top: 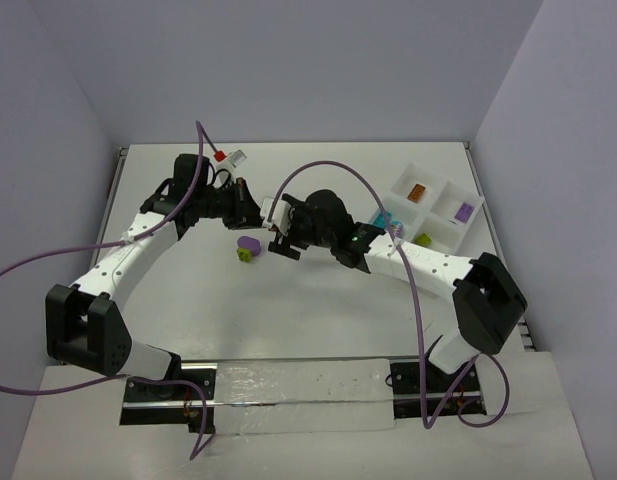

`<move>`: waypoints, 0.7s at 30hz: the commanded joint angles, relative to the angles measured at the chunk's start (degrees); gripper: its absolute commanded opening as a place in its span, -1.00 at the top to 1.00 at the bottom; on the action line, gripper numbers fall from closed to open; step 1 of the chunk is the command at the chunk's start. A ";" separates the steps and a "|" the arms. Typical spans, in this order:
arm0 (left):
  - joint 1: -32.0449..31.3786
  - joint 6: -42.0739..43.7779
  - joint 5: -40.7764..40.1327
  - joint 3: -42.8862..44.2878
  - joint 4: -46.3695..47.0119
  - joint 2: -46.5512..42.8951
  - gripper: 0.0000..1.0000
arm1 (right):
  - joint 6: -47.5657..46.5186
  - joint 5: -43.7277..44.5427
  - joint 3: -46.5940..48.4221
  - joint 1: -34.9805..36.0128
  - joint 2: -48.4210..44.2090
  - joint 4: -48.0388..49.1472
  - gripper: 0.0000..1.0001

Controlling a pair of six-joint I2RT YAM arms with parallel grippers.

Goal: Sort the legos into containers by color

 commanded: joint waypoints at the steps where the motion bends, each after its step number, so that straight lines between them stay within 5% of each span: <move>1: -0.05 1.83 2.19 2.52 -0.92 -0.90 1.00 | -2.46 0.30 3.59 0.45 1.51 5.55 -0.64; 11: -0.05 2.54 1.08 3.64 -2.63 -0.95 1.00 | -0.25 -0.47 2.67 0.54 2.89 8.88 0.07; 16: -0.05 2.16 0.40 3.88 -2.18 -1.26 1.00 | -0.26 -0.47 2.45 0.54 2.73 8.11 0.67; 18: -0.05 1.47 -2.02 3.80 -1.93 -1.29 1.00 | -0.12 -0.20 2.24 0.54 2.56 8.28 0.71; 19: -0.05 1.33 -2.33 3.80 -2.18 -1.15 0.92 | 0.05 0.13 2.05 0.54 2.47 8.47 0.75; 21: -0.05 1.31 -4.12 4.34 -3.09 -0.24 0.23 | 0.46 1.25 1.23 0.54 2.36 9.03 0.83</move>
